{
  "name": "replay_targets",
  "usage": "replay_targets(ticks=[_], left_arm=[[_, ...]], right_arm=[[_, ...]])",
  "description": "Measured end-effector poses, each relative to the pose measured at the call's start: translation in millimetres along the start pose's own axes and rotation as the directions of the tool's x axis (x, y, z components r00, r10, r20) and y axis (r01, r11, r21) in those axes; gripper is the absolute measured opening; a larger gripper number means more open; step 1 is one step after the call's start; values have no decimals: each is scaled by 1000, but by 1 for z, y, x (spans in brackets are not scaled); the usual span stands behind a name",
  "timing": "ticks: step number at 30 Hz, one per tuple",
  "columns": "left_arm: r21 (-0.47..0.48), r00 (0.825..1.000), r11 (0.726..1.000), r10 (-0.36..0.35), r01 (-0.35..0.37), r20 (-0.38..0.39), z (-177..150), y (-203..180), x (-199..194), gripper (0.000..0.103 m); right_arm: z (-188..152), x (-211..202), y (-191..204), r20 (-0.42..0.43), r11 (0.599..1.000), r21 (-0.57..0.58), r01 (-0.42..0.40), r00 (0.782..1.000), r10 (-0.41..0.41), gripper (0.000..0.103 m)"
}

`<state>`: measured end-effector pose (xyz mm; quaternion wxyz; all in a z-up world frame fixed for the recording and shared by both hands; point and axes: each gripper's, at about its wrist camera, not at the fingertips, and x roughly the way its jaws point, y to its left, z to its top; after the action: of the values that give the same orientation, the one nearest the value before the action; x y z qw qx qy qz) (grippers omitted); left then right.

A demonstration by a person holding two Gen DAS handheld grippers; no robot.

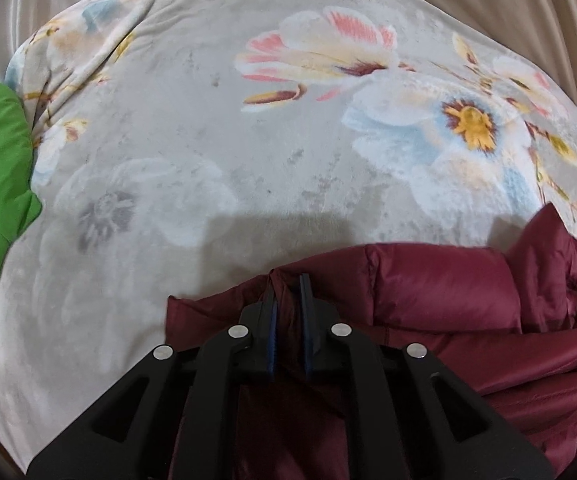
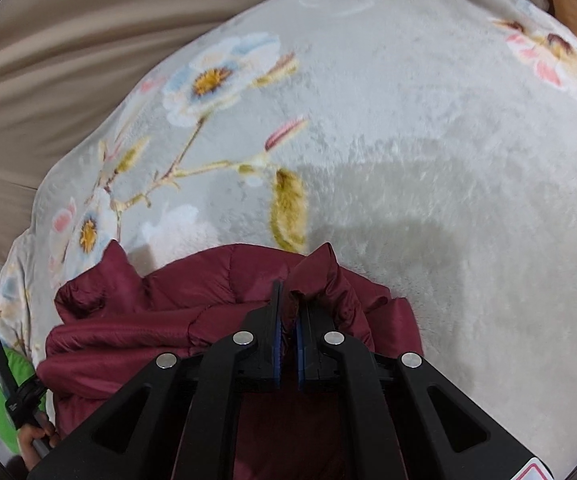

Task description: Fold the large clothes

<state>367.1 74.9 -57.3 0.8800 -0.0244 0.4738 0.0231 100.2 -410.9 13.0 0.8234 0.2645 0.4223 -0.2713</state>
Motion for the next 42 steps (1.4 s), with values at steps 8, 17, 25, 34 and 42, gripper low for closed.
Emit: replay_targets(ticks=[8, 17, 25, 34, 42], left_arm=[[-204, 964, 969, -89, 143, 252, 22, 51, -104, 61], [174, 931, 937, -329, 302, 158, -60, -38, -187, 60], [252, 975, 942, -223, 220, -18, -139, -57, -121, 50], [75, 999, 997, -31, 31, -13, -107, 45, -82, 54], [-136, 986, 976, -164, 168, 42, -46, 80, -89, 57]], right_arm=[[-1, -116, 22, 223, 992, -71, -105, 968, 118, 34], [-127, -131, 129, -23, 870, -406, -281, 955, 297, 30], [-181, -69, 108, -157, 876, -454, -163, 982, 102, 4], [-140, -98, -40, -28, 987, -140, 82, 996, -87, 0], [-88, -123, 3, 85, 986, -164, 38, 996, -24, 19]])
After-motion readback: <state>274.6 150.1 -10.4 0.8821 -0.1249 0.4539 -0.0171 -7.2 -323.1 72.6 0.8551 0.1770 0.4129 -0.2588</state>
